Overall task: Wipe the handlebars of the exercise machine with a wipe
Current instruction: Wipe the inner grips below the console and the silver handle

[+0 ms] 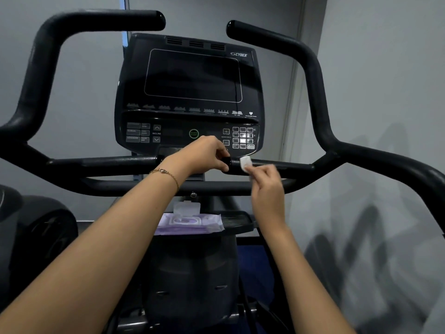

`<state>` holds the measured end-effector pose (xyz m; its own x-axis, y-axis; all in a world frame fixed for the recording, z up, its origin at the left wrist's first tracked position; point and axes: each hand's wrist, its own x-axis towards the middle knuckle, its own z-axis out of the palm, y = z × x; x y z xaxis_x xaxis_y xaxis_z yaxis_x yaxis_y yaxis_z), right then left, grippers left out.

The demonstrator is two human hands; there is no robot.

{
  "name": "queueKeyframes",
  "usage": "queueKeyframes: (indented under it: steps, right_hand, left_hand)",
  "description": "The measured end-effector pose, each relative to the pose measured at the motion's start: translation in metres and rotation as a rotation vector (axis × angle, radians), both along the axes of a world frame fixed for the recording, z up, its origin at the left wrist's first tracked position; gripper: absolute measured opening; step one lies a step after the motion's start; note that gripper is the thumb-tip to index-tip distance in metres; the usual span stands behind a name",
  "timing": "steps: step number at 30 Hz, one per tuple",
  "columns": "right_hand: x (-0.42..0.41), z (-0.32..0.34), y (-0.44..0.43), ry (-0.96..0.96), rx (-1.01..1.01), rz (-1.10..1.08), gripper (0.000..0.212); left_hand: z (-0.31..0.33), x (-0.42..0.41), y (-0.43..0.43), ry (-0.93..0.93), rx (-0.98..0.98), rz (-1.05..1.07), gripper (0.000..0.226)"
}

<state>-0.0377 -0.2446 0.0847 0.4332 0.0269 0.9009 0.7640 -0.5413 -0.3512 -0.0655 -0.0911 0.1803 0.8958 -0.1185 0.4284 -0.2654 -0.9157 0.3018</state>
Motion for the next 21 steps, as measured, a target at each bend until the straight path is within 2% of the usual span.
queueKeyframes:
  steps: [3, 7, 10, 12, 15, 19, 21]
  right_hand:
    - [0.007, 0.016, 0.003, 0.087, -0.001, -0.041, 0.034]
    - [0.001, 0.011, 0.015, -0.010, -0.167, -0.073, 0.043]
    - [0.006, -0.001, -0.005, 0.004, -0.130, -0.169, 0.047]
    - [0.015, 0.003, -0.018, 0.100, -0.068, -0.238, 0.044]
    - [0.021, 0.018, -0.011, 0.241, -0.045, -0.213, 0.038]
    - [0.005, 0.005, 0.001, -0.010, -0.218, -0.179, 0.043]
    - [0.014, 0.001, -0.020, 0.055, -0.132, -0.175, 0.038]
  left_hand:
    - [0.001, -0.001, 0.000, 0.011, -0.007, 0.000, 0.034]
    - [-0.001, -0.002, 0.000, 0.001, -0.007, -0.004, 0.031]
    - [-0.002, -0.002, -0.001, -0.005, -0.014, -0.009, 0.031]
    - [-0.001, -0.002, 0.000, -0.004, -0.020, -0.009, 0.033]
    - [0.000, -0.002, 0.000, 0.003, -0.019, -0.010, 0.034]
    - [0.000, -0.001, 0.001, 0.002, -0.014, -0.015, 0.034]
    - [0.000, 0.000, 0.001, -0.002, -0.013, -0.016, 0.033]
